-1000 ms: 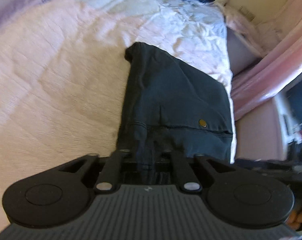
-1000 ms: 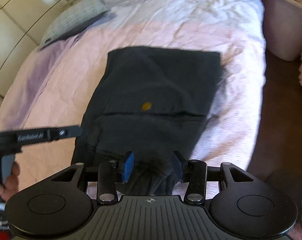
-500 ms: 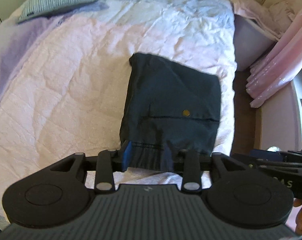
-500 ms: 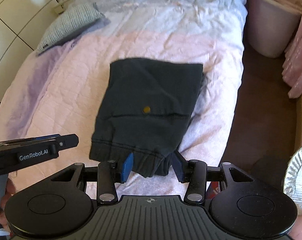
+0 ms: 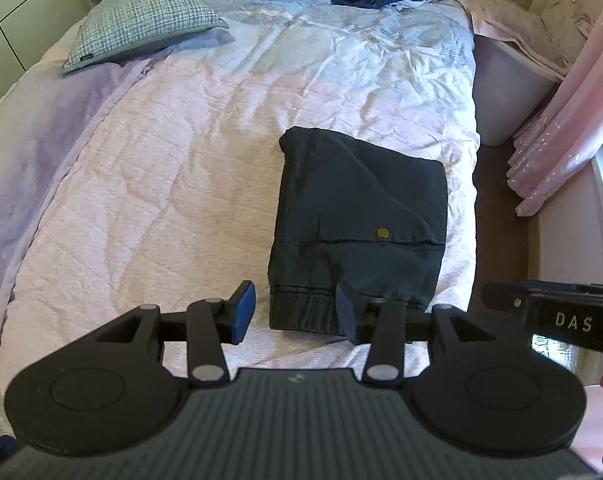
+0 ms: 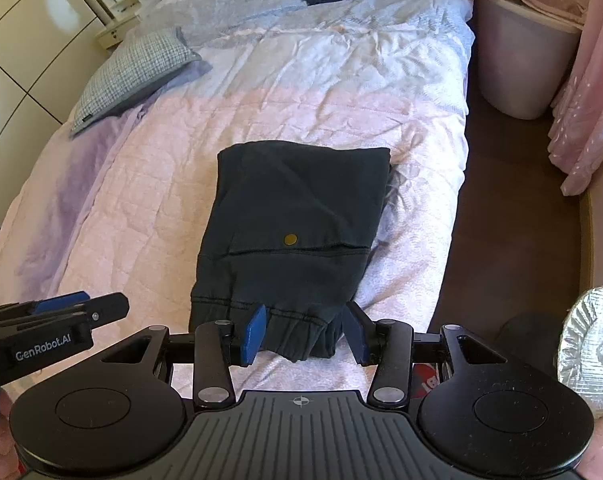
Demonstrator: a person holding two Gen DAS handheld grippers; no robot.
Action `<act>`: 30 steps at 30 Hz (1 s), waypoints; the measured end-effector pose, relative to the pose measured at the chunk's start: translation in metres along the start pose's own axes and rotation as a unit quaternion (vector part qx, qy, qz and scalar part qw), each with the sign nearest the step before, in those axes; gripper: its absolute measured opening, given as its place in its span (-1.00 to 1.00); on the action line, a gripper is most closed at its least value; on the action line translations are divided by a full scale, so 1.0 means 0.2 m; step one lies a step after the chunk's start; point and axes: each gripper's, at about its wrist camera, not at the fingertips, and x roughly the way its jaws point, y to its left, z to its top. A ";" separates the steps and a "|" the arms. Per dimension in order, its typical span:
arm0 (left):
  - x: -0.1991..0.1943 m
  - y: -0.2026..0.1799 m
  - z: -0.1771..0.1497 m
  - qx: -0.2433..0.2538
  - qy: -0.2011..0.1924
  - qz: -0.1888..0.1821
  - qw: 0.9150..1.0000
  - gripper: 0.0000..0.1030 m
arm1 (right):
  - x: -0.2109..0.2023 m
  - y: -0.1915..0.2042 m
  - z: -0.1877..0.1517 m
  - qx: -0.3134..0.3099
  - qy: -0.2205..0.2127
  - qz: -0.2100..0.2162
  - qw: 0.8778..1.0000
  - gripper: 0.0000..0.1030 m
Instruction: Fold clothes
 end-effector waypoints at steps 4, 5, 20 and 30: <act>0.00 0.01 -0.01 -0.006 -0.001 -0.002 1.000 -0.21 | 0.00 0.00 0.00 -0.004 0.000 0.004 1.000 -0.10; 0.00 0.02 -0.01 -0.008 -0.001 -0.004 1.000 -0.21 | 0.01 0.00 0.00 -0.004 0.002 0.004 1.000 -0.10; 0.41 0.45 0.07 -0.145 -0.010 -0.173 0.974 0.12 | 0.23 -0.40 0.00 0.109 0.000 0.124 0.986 0.34; 1.06 0.61 0.08 -0.223 0.021 -0.267 0.937 0.20 | 0.69 -0.75 0.03 0.243 -0.018 0.207 0.947 0.39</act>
